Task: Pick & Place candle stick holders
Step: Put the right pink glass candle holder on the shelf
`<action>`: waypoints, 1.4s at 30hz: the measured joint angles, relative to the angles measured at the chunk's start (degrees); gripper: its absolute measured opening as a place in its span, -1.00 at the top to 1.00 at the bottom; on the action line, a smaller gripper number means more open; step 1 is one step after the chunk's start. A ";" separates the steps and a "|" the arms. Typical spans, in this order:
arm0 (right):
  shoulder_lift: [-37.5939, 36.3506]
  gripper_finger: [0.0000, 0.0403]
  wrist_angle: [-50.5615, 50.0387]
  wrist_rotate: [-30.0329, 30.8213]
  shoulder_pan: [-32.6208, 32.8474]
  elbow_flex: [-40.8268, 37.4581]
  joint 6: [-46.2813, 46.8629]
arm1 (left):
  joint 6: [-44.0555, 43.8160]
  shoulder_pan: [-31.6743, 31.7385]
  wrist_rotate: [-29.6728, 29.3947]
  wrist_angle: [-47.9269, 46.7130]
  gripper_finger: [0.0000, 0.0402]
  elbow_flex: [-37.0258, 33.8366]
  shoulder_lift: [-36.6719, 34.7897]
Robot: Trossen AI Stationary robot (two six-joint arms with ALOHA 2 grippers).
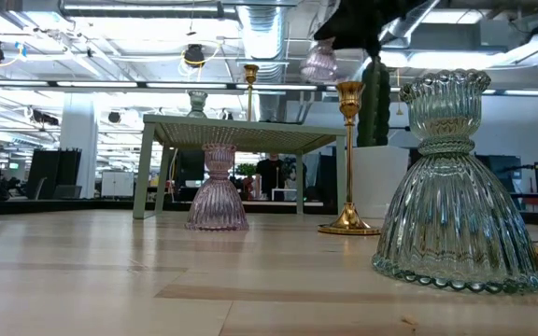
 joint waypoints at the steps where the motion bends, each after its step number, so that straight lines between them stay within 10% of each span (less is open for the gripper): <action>1: 0.77 0.38 0.19 -1.22 -0.86 -0.12 -0.05 | 0.00 0.00 -0.02 0.02 0.96 0.00 0.00; 22: 27.50 0.38 -2.93 -7.62 -11.52 22.20 -5.97 | 0.00 0.00 0.01 0.00 0.96 -0.04 0.00; 42: 31.37 0.38 -3.98 -7.27 -16.78 23.32 -4.85 | 0.00 0.01 0.02 0.00 0.96 -0.04 0.00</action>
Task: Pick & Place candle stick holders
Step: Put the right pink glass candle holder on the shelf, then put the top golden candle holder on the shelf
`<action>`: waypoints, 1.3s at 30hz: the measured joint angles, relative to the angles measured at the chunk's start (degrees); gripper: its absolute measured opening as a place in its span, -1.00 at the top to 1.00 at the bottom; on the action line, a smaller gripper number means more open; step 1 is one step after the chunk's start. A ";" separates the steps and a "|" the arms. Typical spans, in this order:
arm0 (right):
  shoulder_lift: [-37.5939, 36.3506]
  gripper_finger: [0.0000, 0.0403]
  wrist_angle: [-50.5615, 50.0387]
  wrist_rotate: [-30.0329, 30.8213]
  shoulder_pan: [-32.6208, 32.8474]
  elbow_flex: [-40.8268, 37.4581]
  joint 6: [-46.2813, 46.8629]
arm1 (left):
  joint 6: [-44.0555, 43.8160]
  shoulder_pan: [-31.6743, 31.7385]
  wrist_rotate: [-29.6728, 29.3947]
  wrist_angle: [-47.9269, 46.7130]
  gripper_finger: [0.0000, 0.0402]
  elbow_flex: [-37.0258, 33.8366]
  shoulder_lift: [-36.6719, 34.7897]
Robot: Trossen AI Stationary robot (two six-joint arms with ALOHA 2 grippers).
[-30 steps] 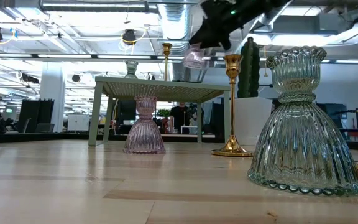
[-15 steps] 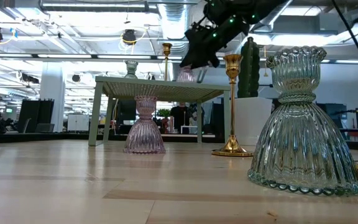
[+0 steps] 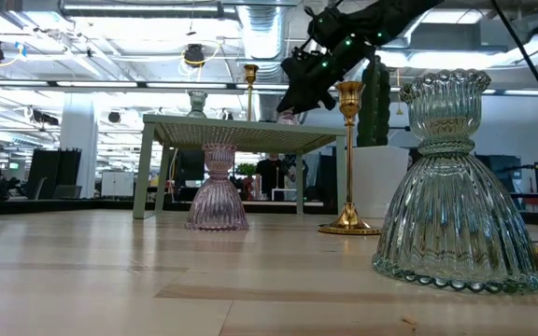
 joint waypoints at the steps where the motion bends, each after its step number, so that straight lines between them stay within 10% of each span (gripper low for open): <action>1: 0.07 0.38 -0.40 -0.09 0.00 0.00 0.66 | 0.00 -0.01 -0.01 0.00 0.96 0.00 0.00; 12: 0.09 0.37 -2.58 -0.11 -0.15 -0.04 0.98 | 0.00 -0.01 -0.04 0.00 0.96 0.00 0.00; 26: -0.10 -0.15 -2.27 -0.04 -0.02 -0.04 -1.05 | 0.00 0.01 -0.04 0.00 0.96 0.00 0.00; 39: -11.07 -0.10 -13.81 -0.09 0.94 -0.04 -2.62 | 0.00 0.01 -0.04 0.00 0.96 0.02 0.00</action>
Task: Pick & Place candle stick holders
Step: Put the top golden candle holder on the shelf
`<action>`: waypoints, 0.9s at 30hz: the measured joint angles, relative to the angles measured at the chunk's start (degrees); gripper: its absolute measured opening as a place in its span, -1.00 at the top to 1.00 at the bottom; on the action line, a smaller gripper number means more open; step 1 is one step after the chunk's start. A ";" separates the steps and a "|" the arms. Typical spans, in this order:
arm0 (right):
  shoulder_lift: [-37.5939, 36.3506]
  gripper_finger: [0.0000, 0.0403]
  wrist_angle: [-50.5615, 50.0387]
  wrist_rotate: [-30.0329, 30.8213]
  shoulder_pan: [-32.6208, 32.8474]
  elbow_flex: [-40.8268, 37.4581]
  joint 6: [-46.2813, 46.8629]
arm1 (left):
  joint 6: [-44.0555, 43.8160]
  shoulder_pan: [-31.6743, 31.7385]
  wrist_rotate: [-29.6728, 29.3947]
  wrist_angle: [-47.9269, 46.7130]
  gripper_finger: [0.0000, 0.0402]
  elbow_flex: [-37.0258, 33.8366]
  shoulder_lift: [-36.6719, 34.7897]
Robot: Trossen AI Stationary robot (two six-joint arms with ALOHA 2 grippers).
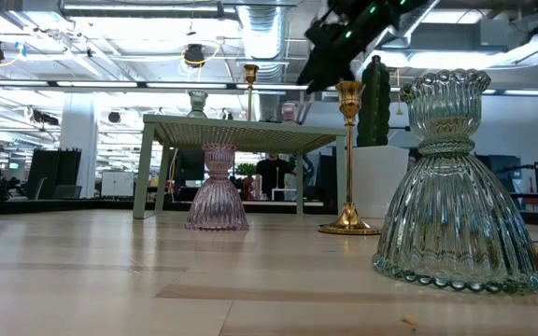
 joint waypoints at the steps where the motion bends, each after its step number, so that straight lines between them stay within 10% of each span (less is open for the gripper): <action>1: -1.28 -0.09 -1.81 0.00 0.32 0.00 0.00 | 0.00 -0.02 0.00 -0.02 0.96 0.00 0.00; 12: -12.47 0.47 -24.64 -2.62 10.72 0.00 2.54 | 0.00 0.00 0.00 0.00 0.96 0.02 0.00; 17: -13.94 0.94 -27.78 6.07 20.94 0.00 1.88 | 0.00 0.00 0.00 -0.01 0.96 0.02 0.00; 27: -15.21 0.99 -33.07 22.87 37.18 -0.91 10.76 | -0.02 -0.01 0.01 0.48 0.96 -4.03 -0.04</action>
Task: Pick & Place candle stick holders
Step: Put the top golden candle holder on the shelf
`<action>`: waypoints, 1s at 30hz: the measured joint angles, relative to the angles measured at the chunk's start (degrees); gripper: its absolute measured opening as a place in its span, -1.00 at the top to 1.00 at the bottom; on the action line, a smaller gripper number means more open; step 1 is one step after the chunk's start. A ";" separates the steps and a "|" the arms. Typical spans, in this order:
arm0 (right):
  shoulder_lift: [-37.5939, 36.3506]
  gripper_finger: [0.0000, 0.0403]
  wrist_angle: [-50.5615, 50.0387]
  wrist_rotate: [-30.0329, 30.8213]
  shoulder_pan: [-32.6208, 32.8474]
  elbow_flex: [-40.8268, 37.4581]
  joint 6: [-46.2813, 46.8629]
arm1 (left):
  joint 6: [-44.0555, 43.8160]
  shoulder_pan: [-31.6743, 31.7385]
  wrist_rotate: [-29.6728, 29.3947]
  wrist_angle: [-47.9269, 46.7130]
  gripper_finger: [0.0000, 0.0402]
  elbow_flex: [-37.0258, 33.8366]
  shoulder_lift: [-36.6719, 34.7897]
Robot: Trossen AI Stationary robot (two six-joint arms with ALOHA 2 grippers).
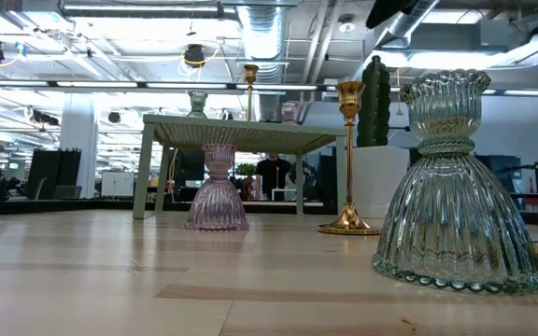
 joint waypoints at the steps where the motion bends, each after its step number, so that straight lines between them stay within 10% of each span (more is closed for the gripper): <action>1: -0.72 0.99 0.22 0.42 1.27 -1.12 0.66 | -0.01 0.01 0.05 0.03 0.96 -0.70 0.02; 20: -25.67 1.00 14.95 21.25 24.88 -38.82 28.44 | 0.20 0.14 -0.02 4.73 0.96 -3.36 0.02; 30: -30.46 1.00 42.11 22.18 26.27 -59.89 22.23 | 0.20 0.80 -0.01 5.67 0.96 -3.36 0.02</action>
